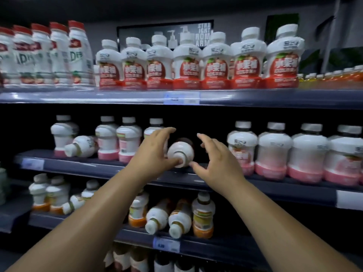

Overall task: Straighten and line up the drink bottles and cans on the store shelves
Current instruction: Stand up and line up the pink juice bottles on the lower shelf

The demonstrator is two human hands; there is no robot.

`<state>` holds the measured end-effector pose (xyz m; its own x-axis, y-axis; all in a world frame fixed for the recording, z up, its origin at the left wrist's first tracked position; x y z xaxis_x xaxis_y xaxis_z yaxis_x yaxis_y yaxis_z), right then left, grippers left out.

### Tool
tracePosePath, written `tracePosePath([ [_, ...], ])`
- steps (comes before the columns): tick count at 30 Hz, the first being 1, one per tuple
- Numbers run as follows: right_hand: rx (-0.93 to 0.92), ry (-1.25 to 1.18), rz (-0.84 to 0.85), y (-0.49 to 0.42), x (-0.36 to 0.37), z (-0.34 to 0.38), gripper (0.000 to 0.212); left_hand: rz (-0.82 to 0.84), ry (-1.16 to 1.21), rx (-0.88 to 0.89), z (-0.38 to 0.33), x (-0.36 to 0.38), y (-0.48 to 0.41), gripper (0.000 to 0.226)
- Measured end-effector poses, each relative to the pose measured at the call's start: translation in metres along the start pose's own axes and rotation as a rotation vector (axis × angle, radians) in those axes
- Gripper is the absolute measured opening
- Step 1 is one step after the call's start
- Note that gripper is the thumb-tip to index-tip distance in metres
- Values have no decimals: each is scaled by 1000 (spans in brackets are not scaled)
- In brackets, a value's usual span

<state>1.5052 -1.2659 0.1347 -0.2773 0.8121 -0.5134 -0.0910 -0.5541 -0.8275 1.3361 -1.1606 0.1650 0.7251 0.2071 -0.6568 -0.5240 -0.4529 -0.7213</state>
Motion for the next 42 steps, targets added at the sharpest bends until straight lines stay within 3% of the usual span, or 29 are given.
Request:
tracePosePath([
  [4, -4, 56, 90, -15, 44, 16, 89, -13, 13, 35, 38, -10, 7, 80],
  [7, 32, 84, 90, -20, 64, 21, 81, -31, 40, 86, 61, -7, 11, 77],
  [12, 59, 33, -51, -26, 64, 26, 65, -39, 79, 139, 78, 7, 11, 83],
  [19, 413, -310, -301, -65, 34, 22, 59, -142, 154, 56, 74, 19, 6, 92],
  [24, 608, -455, -77, -75, 50, 7, 75, -119, 237, -24, 71, 30, 4, 102],
  [28, 570, -398, 131, -49, 61, 0, 95, -125, 276, -66, 74, 36, 1, 111],
  [33, 532, -191, 1, -36, 61, -1, 124, -103, 310, -162, 76, 43, -5, 115],
  [38, 586, -176, 95, -34, 60, -6, 117, -58, 312, -222, 80, 46, -12, 118],
  [42, 593, -44, 54, -29, 57, -7, 116, -21, 295, -233, 83, 48, -18, 120],
])
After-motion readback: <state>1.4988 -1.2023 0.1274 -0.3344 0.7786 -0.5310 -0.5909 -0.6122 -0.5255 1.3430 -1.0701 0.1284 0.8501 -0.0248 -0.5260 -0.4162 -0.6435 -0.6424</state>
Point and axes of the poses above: each hand's wrist, its own y-axis away from the middle knuckle, its own x-axis out of the palm, z = x × y, the point moved 3 cm from there along -y, towards the middle knuckle, and after that the axes turned 7 degrees about -y, right-handed, at the moved point
